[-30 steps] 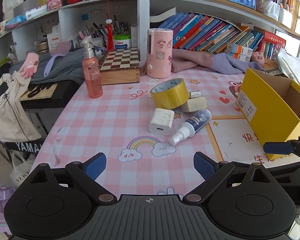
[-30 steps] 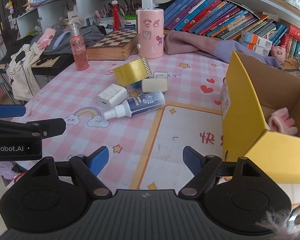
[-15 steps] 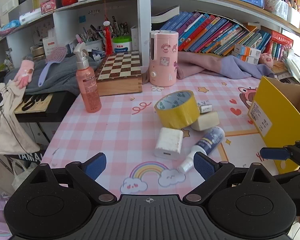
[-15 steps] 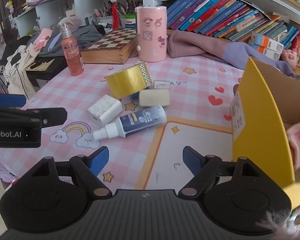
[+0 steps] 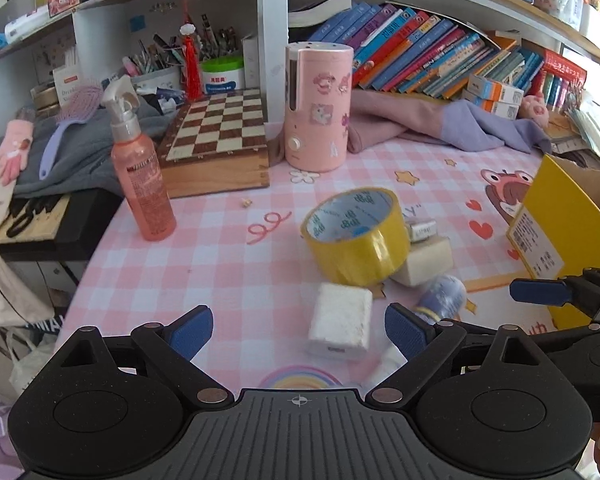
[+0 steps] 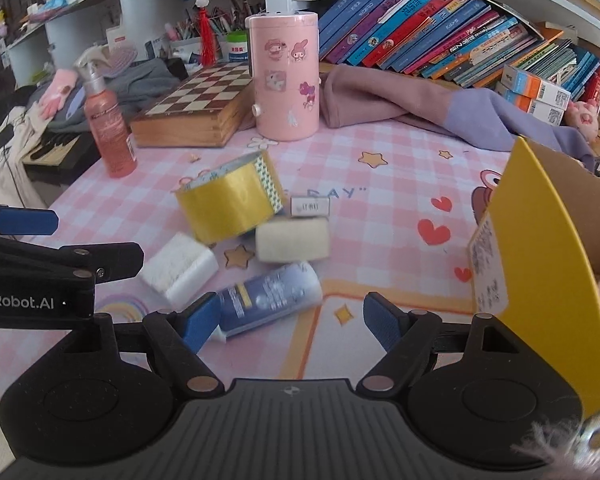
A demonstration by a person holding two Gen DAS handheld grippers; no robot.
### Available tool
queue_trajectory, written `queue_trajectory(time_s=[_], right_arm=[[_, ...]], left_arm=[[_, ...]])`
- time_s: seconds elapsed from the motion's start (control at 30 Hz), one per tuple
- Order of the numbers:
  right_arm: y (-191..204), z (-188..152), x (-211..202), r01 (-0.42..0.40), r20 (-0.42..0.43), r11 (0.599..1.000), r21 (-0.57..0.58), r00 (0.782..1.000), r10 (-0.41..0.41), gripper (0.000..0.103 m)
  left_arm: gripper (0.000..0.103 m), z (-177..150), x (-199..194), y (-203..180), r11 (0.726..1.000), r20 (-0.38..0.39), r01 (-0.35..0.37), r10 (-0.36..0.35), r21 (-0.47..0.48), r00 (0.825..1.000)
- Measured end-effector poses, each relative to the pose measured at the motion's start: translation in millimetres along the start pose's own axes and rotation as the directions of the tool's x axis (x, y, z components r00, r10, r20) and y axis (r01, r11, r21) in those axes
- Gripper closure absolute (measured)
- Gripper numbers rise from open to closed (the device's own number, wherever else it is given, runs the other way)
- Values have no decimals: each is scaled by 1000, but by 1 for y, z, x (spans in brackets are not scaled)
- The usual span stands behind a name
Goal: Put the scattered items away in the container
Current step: 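Withdraw both tools from the box back toward the remaining items, then grasp the white plug adapter with the left tool while the right tool grasps the blue-white bottle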
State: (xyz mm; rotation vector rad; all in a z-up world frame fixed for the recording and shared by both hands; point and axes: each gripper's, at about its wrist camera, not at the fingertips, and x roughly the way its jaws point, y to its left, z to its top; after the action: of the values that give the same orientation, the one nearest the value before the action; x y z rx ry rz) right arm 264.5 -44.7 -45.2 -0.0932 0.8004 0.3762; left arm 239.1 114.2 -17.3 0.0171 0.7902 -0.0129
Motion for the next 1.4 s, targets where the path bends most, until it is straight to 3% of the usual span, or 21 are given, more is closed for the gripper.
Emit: queue_trajectory(time_s=[0.23,0.4,0.77,0.93,1.13,1.27,1.37,1.4], right_arm=[[5,13,22,-1,-16,999,51,1000,2,25],[4,13,42,12,-82,997,71,997,-6,30],[-14,-5,32,69,-116,998,-9,991,-69,33],[-24,-15,25,83,-131,997,5,988,-82,33],[-27,-20,21,87,-137,996,5,987,-85,33],[-30,-19,10,90,-124,996,13,988,-87,32],[-33,-17,-4,81,-95,997,7,992,-80,31],[-33,-16,-9,70,-91,998,4,993,-69,31]], left_arm=[[9,8,5,14,999,1,-15,15,-34,1000],[9,7,11,13,1000,-22,-2,2,-19,1000],[9,2,38,-2,998,-70,55,-53,23,996],[13,-1,50,-11,996,-89,65,-60,52,994],[27,-5,63,-20,994,-117,65,-55,85,992],[45,-8,69,-28,989,-129,85,-69,119,989],[61,-10,69,-31,986,-94,98,-86,132,992],[61,-10,69,-33,986,-88,95,-84,136,993]])
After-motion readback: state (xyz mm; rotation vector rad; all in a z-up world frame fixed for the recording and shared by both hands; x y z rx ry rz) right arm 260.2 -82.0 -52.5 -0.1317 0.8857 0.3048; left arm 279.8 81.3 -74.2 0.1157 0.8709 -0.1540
